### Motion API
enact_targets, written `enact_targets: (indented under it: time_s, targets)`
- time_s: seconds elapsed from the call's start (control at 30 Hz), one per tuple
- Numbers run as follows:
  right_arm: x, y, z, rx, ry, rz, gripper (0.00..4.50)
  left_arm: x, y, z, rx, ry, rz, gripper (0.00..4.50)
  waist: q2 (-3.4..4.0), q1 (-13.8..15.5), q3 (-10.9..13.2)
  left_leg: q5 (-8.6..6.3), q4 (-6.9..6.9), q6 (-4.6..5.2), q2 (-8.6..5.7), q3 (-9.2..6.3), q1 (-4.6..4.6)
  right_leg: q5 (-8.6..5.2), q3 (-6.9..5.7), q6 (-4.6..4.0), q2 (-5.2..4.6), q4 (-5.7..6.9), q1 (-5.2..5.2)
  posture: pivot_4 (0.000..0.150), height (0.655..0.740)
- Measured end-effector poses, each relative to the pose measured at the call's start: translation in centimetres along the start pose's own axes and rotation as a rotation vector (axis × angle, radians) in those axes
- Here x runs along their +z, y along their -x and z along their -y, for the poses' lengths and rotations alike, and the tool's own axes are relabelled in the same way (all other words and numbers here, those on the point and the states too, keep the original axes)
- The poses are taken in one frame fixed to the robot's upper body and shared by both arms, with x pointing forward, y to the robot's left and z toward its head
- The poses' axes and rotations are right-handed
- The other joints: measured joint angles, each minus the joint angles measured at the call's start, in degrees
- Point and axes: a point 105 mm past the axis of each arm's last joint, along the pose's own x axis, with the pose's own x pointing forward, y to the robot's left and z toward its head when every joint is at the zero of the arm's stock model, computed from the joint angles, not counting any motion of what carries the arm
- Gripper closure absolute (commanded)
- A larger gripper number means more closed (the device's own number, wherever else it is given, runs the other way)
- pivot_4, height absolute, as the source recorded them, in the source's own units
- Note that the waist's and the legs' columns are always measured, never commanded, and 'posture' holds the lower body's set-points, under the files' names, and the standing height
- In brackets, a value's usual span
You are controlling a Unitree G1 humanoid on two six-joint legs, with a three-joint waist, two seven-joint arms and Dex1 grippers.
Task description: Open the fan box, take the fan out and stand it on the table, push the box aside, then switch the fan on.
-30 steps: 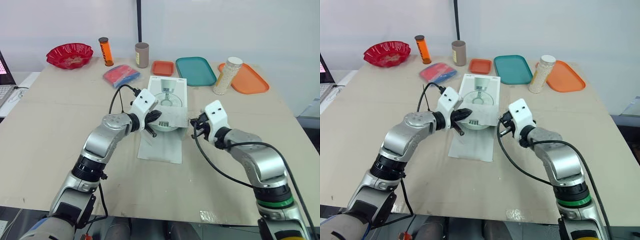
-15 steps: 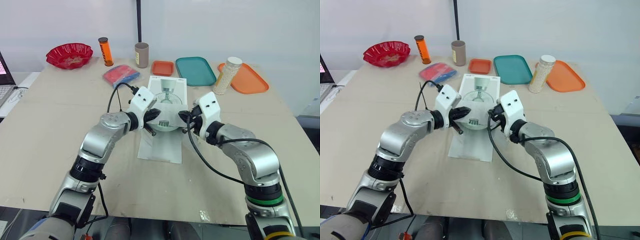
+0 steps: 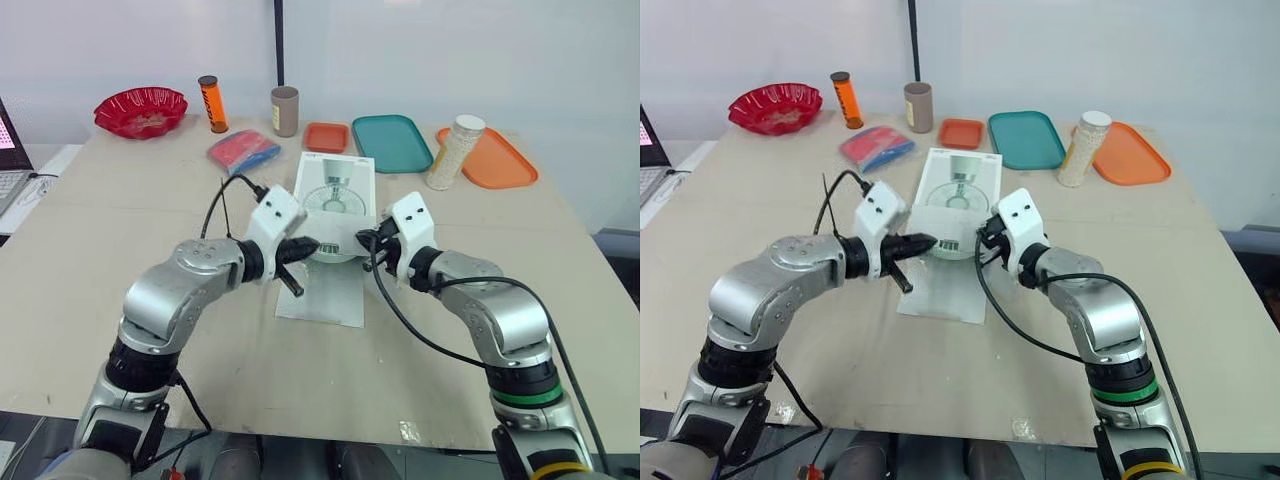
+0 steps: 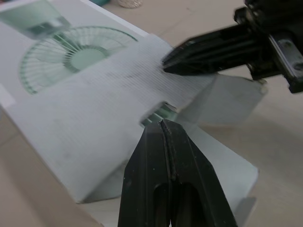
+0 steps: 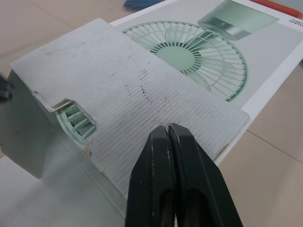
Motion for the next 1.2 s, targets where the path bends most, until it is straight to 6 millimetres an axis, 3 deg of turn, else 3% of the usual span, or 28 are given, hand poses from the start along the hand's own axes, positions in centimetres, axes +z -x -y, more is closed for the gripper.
enact_targets:
  time_s: [0.37,0.43,0.63,0.8,1.2]
  targets:
    - [-0.1,0.0,-0.1,0.009,0.021,-0.009,4.46,-1.9,-1.5,-0.1,0.053,0.016,-0.068,4.50,0.00,0.0,0.0,0.00,-0.01,0.01,0.00,0.00,0.02,0.00,0.00,0.00,0.01,-0.01,0.01,0.150,0.7400]
    - [-0.1,0.0,-0.2,0.015,0.034,-0.011,4.46,-2.1,-1.1,-0.2,0.058,0.005,-0.078,4.50,0.01,0.0,0.0,0.00,-0.01,0.00,0.01,0.00,0.05,0.00,0.01,0.00,0.01,0.00,0.03,0.150,0.7400]
    - [-0.1,-0.2,0.1,0.022,0.059,-0.015,4.46,-3.8,2.7,-2.3,0.144,-0.023,-0.165,4.50,0.01,-0.1,0.0,0.00,-0.03,0.00,0.04,0.02,0.10,0.01,0.03,-0.02,0.04,-0.01,0.06,0.150,0.7400]
    - [-0.1,-0.2,0.0,0.032,0.067,-0.017,4.46,-5.6,3.9,-3.5,0.197,0.016,-0.208,4.50,-0.02,0.0,0.0,0.00,-0.03,0.00,0.02,0.00,0.11,0.00,0.00,-0.01,0.01,-0.02,0.08,0.150,0.7400]
    - [-0.1,-0.2,0.0,0.041,0.095,-0.021,4.46,-4.4,0.3,-7.7,0.351,0.020,-0.103,4.50,-0.06,0.1,-0.1,-0.01,-0.02,0.01,0.00,0.00,0.09,0.00,-0.01,-0.01,0.00,-0.03,0.09,0.150,0.7400]
